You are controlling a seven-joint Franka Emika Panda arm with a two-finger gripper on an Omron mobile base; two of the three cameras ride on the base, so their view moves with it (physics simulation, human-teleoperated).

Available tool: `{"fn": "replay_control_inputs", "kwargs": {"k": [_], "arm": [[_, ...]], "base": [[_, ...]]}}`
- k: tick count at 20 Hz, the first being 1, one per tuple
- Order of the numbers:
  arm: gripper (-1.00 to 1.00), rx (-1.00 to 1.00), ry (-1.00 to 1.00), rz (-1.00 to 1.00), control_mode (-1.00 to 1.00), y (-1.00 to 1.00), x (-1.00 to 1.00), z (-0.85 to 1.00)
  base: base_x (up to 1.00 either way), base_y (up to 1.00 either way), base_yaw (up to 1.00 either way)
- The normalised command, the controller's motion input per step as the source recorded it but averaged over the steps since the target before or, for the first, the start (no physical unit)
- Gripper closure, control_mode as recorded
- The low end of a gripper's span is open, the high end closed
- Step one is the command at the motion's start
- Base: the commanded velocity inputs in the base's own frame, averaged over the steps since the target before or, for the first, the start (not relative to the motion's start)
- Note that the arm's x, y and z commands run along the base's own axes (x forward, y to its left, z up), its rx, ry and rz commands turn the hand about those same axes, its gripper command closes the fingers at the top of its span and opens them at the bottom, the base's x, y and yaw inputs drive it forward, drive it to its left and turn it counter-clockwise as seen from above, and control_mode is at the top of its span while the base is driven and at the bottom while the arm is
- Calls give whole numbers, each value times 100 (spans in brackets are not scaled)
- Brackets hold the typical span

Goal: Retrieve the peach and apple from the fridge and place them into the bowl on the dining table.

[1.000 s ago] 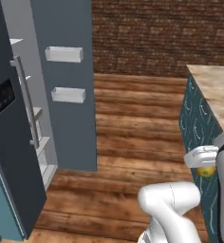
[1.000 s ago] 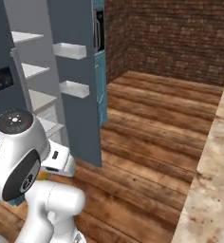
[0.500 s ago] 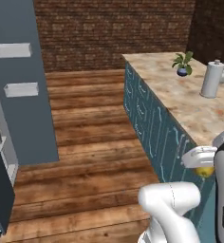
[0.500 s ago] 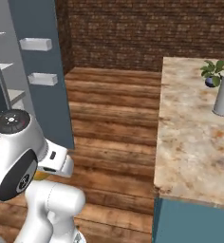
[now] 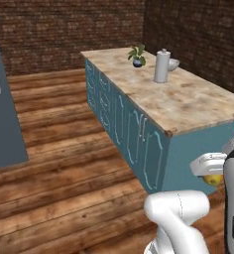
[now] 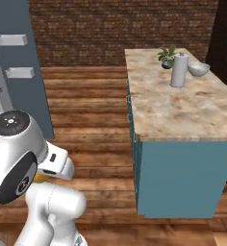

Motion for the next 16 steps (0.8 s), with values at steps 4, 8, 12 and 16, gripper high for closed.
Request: {"fn": "replay_control_inputs", "kwargs": {"k": [4, 8, 12, 16], "arm": [[100, 0, 0, 0, 100, 0, 0, 0], [100, 0, 0, 0, 100, 0, 0, 0], [100, 0, 0, 0, 100, 0, 0, 0], [100, 0, 0, 0, 100, 0, 0, 0]], "base": [[-70, 16, -31], [29, -75, -13], [69, -100, -13], [76, -100, -14]]}}
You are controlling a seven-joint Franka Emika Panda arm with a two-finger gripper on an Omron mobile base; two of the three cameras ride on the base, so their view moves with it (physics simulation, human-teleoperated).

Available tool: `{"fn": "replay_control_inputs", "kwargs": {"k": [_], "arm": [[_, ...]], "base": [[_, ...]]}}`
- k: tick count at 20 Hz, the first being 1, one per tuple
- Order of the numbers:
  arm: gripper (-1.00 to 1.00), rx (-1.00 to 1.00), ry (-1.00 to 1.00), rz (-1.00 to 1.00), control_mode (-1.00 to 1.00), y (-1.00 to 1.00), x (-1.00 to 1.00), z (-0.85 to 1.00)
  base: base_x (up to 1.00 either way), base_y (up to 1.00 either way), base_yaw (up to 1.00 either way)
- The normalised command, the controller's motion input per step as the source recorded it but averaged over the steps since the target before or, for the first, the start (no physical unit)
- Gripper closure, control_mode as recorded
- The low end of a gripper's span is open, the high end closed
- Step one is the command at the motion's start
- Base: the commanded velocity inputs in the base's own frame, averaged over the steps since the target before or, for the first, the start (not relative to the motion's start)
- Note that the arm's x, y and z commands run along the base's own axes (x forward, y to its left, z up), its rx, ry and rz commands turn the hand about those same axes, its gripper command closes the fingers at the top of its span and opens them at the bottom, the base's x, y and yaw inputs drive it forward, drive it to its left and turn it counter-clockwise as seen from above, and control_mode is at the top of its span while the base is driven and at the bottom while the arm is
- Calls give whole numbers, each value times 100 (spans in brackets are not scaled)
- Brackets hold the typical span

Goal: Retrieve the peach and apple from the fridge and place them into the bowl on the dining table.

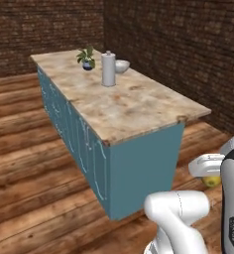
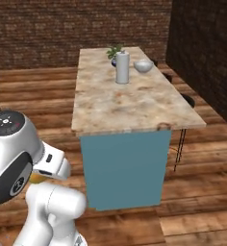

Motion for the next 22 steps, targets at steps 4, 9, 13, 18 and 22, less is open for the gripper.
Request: {"fn": "replay_control_inputs", "kwargs": {"k": [4, 9, 13, 18, 22], "arm": [[100, 0, 0, 0, 100, 0, 0, 0], [100, 0, 0, 0, 100, 0, 0, 0], [100, 0, 0, 0, 100, 0, 0, 0], [100, 0, 0, 0, 100, 0, 0, 0], [100, 0, 0, 0, 100, 0, 0, 0]], "base": [[78, -100, -16], [75, -100, -18], [78, -99, -19], [83, -98, -9], [95, -100, 0]]}}
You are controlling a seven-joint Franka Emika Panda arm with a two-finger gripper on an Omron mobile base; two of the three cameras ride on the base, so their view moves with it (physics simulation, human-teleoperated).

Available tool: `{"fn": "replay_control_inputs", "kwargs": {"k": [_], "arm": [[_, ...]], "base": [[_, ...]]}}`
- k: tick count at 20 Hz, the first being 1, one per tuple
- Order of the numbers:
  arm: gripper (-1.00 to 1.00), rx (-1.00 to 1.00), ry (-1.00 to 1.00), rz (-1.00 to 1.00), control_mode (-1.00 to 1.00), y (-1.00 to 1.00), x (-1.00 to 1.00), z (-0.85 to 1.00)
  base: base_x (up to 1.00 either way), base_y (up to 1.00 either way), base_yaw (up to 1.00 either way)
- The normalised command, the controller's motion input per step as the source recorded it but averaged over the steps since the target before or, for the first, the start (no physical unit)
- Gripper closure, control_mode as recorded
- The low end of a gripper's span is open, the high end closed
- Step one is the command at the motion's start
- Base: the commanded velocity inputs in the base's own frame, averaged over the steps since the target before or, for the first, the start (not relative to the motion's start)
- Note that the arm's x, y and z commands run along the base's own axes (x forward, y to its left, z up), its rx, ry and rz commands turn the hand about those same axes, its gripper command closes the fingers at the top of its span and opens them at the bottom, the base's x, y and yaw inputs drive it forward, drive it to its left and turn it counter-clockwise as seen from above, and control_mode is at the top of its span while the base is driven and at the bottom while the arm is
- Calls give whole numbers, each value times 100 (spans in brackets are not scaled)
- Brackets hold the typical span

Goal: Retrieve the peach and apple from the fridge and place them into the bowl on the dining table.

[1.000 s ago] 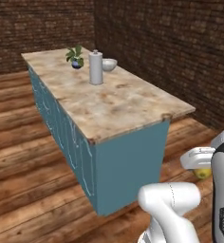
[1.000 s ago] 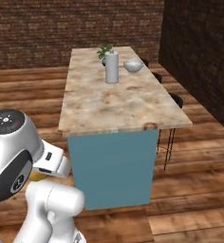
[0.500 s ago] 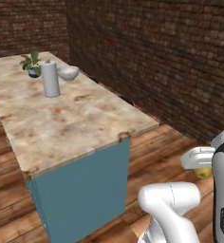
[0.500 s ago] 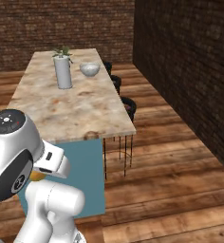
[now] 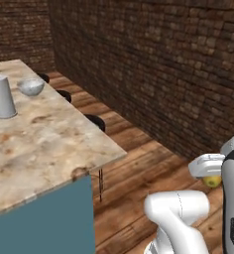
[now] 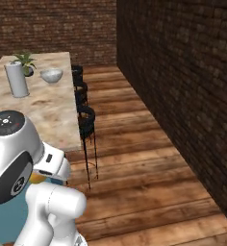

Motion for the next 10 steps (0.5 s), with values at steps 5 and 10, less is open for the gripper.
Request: {"fn": "replay_control_inputs", "kwargs": {"k": [5, 10], "arm": [[100, 0, 0, 0, 100, 0, 0, 0], [100, 0, 0, 0, 100, 0, 0, 0]], "base": [[92, -91, 0], [92, -73, 0]]}}
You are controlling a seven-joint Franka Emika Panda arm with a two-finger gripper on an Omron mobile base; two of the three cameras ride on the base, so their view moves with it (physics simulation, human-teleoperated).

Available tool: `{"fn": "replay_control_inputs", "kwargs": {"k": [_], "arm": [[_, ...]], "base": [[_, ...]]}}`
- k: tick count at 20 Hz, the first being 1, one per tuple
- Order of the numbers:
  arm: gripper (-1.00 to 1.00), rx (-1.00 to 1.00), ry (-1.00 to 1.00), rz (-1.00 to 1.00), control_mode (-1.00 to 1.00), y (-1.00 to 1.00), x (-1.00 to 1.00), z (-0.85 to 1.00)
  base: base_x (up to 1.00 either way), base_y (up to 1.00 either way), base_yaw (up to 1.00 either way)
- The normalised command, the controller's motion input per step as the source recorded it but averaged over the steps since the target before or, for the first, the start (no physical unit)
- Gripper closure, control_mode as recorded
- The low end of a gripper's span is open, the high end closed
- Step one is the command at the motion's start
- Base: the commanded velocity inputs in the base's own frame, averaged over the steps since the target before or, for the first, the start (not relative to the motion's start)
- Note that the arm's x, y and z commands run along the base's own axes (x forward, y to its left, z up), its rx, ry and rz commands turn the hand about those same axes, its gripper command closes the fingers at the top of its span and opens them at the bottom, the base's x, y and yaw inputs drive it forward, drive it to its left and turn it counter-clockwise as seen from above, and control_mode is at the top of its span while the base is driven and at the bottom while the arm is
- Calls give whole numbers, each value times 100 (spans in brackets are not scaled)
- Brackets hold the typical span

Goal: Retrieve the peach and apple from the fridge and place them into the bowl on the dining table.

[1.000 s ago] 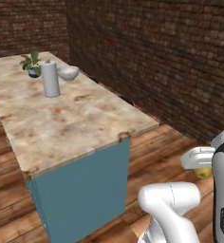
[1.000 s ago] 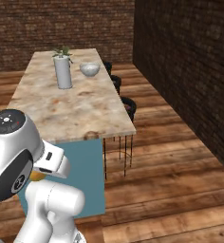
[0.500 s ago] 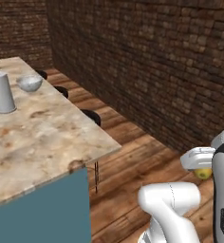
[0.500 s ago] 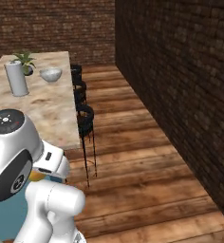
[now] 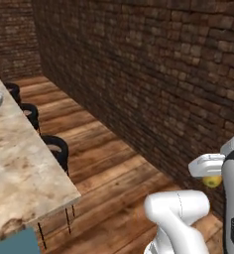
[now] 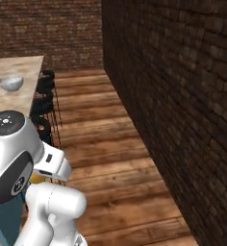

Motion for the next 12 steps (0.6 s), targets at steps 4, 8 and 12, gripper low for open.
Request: {"fn": "replay_control_inputs", "kwargs": {"k": [4, 8, 12], "arm": [[100, 0, 0, 0, 100, 0, 0, 0], [100, 0, 0, 0, 100, 0, 0, 0], [100, 0, 0, 0, 100, 0, 0, 0]], "base": [[99, -28, 8], [91, 0, 31], [58, 32, 33]]}}
